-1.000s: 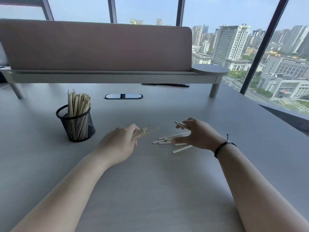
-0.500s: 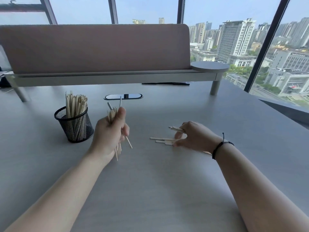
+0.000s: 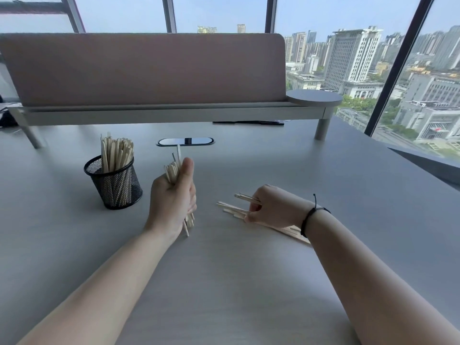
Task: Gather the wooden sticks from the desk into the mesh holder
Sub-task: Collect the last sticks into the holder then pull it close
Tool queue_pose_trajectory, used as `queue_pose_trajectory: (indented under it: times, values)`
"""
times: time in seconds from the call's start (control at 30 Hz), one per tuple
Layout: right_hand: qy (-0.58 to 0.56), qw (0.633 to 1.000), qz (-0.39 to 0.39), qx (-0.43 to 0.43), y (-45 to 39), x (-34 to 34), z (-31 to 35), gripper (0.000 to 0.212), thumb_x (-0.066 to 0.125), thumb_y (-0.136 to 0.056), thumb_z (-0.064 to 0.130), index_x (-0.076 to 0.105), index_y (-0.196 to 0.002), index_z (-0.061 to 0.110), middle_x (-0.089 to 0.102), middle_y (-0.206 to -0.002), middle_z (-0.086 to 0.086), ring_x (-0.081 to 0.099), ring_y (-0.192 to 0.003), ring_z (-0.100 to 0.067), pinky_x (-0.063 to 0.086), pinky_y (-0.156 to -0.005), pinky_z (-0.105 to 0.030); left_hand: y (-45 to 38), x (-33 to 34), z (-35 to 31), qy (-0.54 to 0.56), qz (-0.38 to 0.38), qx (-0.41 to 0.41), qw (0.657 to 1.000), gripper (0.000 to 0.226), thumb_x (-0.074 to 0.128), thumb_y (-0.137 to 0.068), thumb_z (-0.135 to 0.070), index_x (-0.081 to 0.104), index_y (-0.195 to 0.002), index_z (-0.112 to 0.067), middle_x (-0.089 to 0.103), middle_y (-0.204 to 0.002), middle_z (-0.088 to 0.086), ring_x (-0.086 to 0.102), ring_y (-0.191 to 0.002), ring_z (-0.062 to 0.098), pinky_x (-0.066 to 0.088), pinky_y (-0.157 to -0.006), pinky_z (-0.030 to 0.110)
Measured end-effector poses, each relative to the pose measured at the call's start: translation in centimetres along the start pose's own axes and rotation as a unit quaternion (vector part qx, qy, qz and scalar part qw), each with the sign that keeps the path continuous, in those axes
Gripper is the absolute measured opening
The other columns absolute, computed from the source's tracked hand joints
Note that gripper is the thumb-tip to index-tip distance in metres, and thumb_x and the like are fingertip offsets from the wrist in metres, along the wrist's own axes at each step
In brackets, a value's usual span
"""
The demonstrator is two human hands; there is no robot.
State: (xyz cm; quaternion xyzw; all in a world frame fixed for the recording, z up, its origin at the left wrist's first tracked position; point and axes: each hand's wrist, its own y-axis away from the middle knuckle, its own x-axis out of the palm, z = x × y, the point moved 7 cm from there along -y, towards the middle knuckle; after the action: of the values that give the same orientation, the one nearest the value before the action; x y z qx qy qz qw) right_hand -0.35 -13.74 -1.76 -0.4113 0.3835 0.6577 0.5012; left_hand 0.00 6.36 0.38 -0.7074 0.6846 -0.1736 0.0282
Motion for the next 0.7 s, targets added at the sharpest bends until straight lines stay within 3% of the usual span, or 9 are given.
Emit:
queue_pose_trajectory:
  times: [0.17,0.37,0.53,0.63,0.7]
  values:
    - [-0.017,0.998,-0.059,-0.016,-0.1,0.2,0.8,0.015,0.069,-0.083,0.032,0.060,-0.075,0.022,0.063,-0.076,0.003,0.061,-0.078,-0.023,0.049,-0.065,-0.031,0.2,0.2,-0.1,-0.020,0.018,0.008,1.000,0.055,0.058,-0.093,-0.047,0.025,-0.058,-0.021,0.023,-0.046,-0.007,0.017,-0.039,0.011,0.017,-0.041,0.018]
    - [0.007,0.985,-0.147,-0.087,0.5,0.3,2.5,0.016,0.056,-0.093,0.033,0.048,-0.082,0.025,0.056,-0.072,0.002,0.055,-0.073,-0.031,0.046,-0.061,-0.037,0.2,-0.2,0.9,-0.049,0.013,-0.015,0.999,0.056,0.063,-0.099,-0.027,0.029,-0.055,-0.021,0.026,-0.043,-0.002,0.021,-0.039,0.014,0.017,-0.045,0.025]
    - [-0.066,0.961,-0.261,-0.063,0.9,-2.3,1.4,0.021,0.047,-0.099,0.033,0.060,-0.090,0.018,0.063,-0.072,-0.002,0.059,-0.074,-0.036,0.050,-0.064,-0.041,0.3,-0.1,1.1,-0.088,0.023,-0.006,0.996,0.062,0.066,-0.097,-0.037,0.038,-0.043,-0.023,0.039,-0.042,0.003,0.036,-0.041,0.022,0.034,-0.047,0.029]
    - [-0.054,0.974,-0.219,0.000,0.8,-1.9,0.0,0.029,0.045,-0.098,0.042,0.056,-0.087,0.018,0.061,-0.072,-0.003,0.058,-0.077,-0.036,0.048,-0.064,-0.039,0.2,-0.1,1.1,-0.095,0.018,-0.013,0.995,0.059,0.065,-0.098,-0.036,0.039,-0.047,-0.019,0.041,-0.044,0.007,0.037,-0.042,0.024,0.035,-0.045,0.028]
    - [-0.036,0.988,-0.148,0.039,0.8,-0.5,-0.6,0.042,0.051,-0.090,0.063,0.055,-0.087,0.021,0.059,-0.075,0.002,0.058,-0.079,-0.031,0.045,-0.064,-0.036,0.2,-0.2,1.3,-0.096,0.015,-0.019,0.995,0.055,0.065,-0.097,-0.036,0.039,-0.053,-0.016,0.040,-0.046,0.009,0.036,-0.042,0.023,0.034,-0.044,0.027]
